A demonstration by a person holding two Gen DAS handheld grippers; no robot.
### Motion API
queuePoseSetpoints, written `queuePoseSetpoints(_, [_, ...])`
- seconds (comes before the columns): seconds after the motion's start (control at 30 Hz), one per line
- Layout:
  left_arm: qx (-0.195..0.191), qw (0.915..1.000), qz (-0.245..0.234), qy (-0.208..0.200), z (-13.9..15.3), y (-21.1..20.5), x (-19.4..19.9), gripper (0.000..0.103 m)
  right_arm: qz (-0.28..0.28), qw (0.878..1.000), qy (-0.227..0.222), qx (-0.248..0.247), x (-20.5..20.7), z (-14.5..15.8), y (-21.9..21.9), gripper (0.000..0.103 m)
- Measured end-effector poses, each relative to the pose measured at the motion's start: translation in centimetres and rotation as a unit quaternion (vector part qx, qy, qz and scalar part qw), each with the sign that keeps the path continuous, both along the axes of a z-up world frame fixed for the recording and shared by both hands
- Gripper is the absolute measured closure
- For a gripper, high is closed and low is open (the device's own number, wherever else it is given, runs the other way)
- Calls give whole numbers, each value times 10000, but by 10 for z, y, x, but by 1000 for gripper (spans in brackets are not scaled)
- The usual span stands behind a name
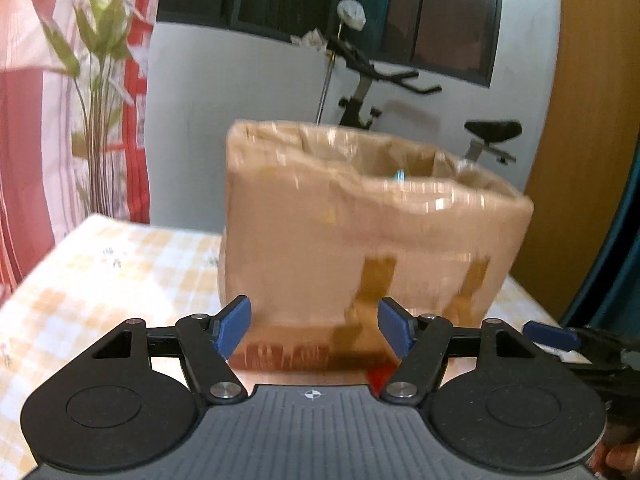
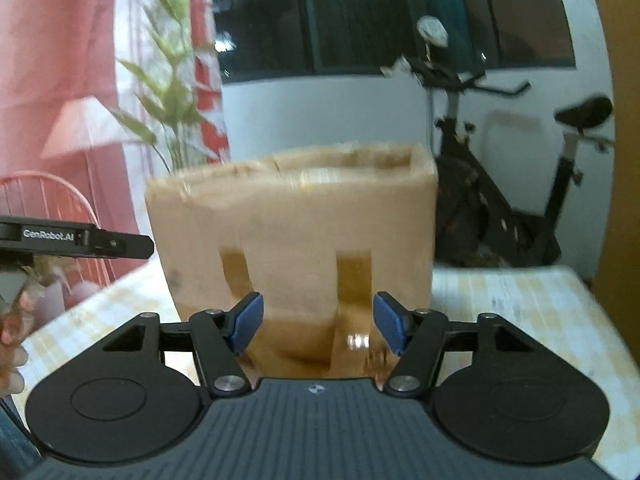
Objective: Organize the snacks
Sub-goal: 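Move both tools back down toward the remaining snacks, then close the right tool on the orange wafer bar while the left tool grasps the yellow jerky packet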
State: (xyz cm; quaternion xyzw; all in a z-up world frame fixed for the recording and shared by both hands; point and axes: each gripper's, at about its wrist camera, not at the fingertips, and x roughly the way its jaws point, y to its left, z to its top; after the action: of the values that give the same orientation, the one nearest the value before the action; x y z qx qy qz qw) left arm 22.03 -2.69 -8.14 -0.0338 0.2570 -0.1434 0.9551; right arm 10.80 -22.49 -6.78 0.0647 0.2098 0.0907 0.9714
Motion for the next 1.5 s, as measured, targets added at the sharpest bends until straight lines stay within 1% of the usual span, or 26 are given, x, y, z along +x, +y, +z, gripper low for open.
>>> queuePoseSetpoints(0.1, [-7, 9997, -35, 239, -16, -2, -2, 31, 79, 9997, 244, -54, 1, -20, 7, 41])
queuePoseSetpoints(0.23, [39, 9990, -19, 446, -36, -3, -3, 32, 280, 9976, 558, -305, 5, -46, 19, 42])
queuePoseSetpoints(0.37, [85, 9980, -38, 625, -55, -7, -6, 34, 362, 9945, 784, -591, 5, -69, 27, 44])
queuePoseSetpoints(0.5, [124, 9958, -132, 895, -72, -12, -6, 35, 389, 9923, 942, -700, 4, -87, 28, 52])
queuePoseSetpoints(0.6, [101, 9942, -277, 1037, -81, -18, -5, 35, 504, 9916, 982, -668, 5, -90, 27, 59])
queuePoseSetpoints(0.7, [102, 9930, -392, 1105, -88, -25, -6, 35, 515, 9919, 999, -592, 6, -90, 25, 61])
queuePoseSetpoints(0.87, [138, 9907, -642, 1188, -100, -38, -9, 36, 492, 9924, 1067, -374, 8, -93, 20, 61])
queuePoseSetpoints(0.97, [243, 9895, -762, 1204, -106, -46, -11, 40, 452, 9927, 1062, -348, 8, -93, 19, 62])
queuePoseSetpoints(1.13, [375, 9884, -804, 1235, -111, -52, -10, 44, 297, 9937, 1060, -217, 8, -93, 13, 63])
queuePoseSetpoints(1.23, [470, 9883, -785, 1224, -113, -55, -9, 47, 312, 9935, 1075, -192, 8, -93, 13, 63])
queuePoseSetpoints(1.37, [635, 9886, -739, 1145, -115, -57, -7, 62, 338, 9933, 1090, -202, 9, -93, 13, 63])
queuePoseSetpoints(1.4, [624, 9887, -747, 1144, -115, -56, -8, 65, 340, 9932, 1094, -189, 10, -93, 12, 63])
queuePoseSetpoints(1.5, [571, 9888, -774, 1144, -114, -52, -10, 67, 338, 9932, 1102, -162, 10, -94, 13, 63])
